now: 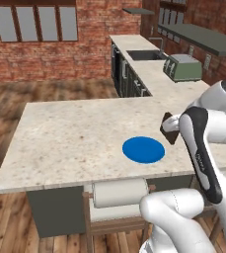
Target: Start the toaster. Once the lever pops up, take the bread to the plate on the dining counter.
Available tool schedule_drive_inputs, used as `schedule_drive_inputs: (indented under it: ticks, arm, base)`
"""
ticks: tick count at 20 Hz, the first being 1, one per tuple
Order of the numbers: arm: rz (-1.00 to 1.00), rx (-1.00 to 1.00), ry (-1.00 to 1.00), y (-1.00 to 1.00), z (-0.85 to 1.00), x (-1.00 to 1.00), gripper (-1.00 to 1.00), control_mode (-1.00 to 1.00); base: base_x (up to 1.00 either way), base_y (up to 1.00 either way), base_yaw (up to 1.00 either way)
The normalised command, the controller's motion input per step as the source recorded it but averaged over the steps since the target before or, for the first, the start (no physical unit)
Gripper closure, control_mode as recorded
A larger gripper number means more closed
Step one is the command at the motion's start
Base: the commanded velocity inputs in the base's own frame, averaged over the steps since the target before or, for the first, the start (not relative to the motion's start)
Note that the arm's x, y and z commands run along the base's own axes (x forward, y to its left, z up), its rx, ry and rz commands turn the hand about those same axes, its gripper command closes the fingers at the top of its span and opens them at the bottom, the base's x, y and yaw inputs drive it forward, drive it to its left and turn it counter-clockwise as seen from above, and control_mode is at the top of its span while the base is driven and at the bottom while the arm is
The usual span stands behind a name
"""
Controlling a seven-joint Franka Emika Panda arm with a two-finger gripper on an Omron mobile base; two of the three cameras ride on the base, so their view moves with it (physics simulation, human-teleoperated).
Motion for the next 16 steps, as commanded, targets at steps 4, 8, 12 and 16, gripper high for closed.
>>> schedule_drive_inputs:
  ticks: [4,8,12,16]
  arm:
    - [0.00,0.00,0.09,0.00,-0.41,0.53,1.00,-1.00]
    - [0.00,-0.04,0.06,0.00,-0.47,0.45,1.00,-1.00]
    - [0.00,-0.05,0.03,0.00,-0.47,0.36,1.00,-1.00]
    - [0.00,-0.09,0.00,0.12,-0.47,0.34,1.00,-1.00]
  base:
    - [0.00,0.00,0.00]
    - [0.00,0.00,0.00]
    - [0.00,0.00,0.00]
    - [0.00,0.00,0.00]
